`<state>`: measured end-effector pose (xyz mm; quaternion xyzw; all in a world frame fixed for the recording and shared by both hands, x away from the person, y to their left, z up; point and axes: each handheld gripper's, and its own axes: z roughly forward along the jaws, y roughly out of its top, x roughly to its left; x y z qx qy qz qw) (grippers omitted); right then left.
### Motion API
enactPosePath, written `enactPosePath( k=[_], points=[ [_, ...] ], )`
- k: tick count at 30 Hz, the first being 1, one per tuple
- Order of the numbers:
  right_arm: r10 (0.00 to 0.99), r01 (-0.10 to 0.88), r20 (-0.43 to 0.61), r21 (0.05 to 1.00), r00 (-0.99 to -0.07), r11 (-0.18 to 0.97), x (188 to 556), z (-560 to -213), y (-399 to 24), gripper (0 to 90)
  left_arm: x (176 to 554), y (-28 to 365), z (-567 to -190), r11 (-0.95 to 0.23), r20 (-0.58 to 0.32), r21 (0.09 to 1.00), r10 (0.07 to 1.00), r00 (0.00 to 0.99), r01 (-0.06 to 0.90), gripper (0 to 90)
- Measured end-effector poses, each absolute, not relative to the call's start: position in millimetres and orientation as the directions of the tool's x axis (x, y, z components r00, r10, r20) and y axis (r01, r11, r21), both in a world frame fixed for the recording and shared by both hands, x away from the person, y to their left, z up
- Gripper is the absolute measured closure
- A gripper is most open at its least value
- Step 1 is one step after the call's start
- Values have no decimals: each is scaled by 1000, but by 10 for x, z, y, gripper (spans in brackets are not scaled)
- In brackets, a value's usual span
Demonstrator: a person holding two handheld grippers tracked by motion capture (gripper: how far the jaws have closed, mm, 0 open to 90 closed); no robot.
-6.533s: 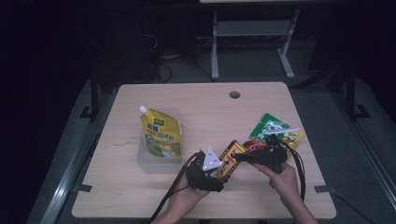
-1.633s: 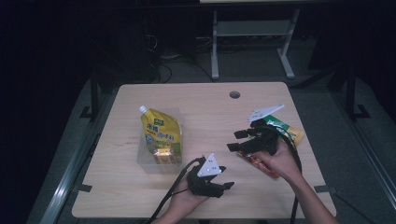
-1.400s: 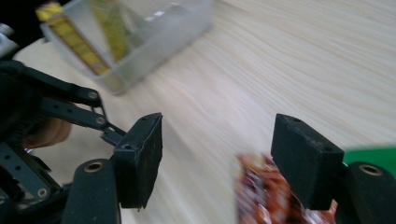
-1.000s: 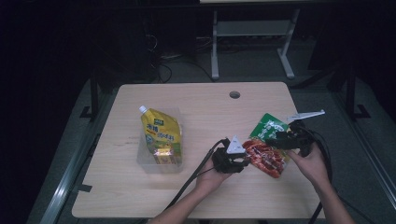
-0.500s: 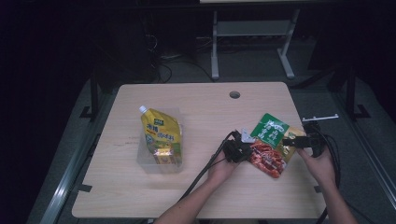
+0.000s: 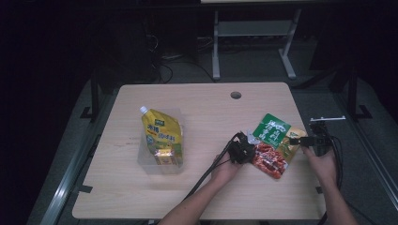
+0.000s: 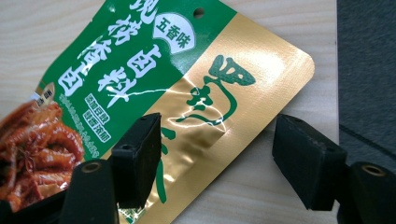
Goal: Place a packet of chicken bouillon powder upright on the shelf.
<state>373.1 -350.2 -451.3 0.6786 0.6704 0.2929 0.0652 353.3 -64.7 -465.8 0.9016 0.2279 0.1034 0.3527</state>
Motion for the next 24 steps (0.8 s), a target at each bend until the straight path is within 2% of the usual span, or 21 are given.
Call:
enactPosePath(
  k=[6,16,21,24],
  points=[
    [943,877,327,467,-55,-110,3740,-4548,-3525,329,3520,-662,-4660,-647,31,683,490,871,339,811],
    [921,881,386,452,-51,-141,3742,-4561,-3526,396,3520,-664,-4659,-654,38,679,486,873,335,810],
    [884,896,461,422,-81,-137,3746,-4588,-3502,542,3521,-664,-4660,-655,35,680,479,877,331,798],
    [880,899,464,422,-102,-118,3755,-4599,-3448,598,3523,-663,-4661,-654,31,681,478,878,331,798]
  ],
)
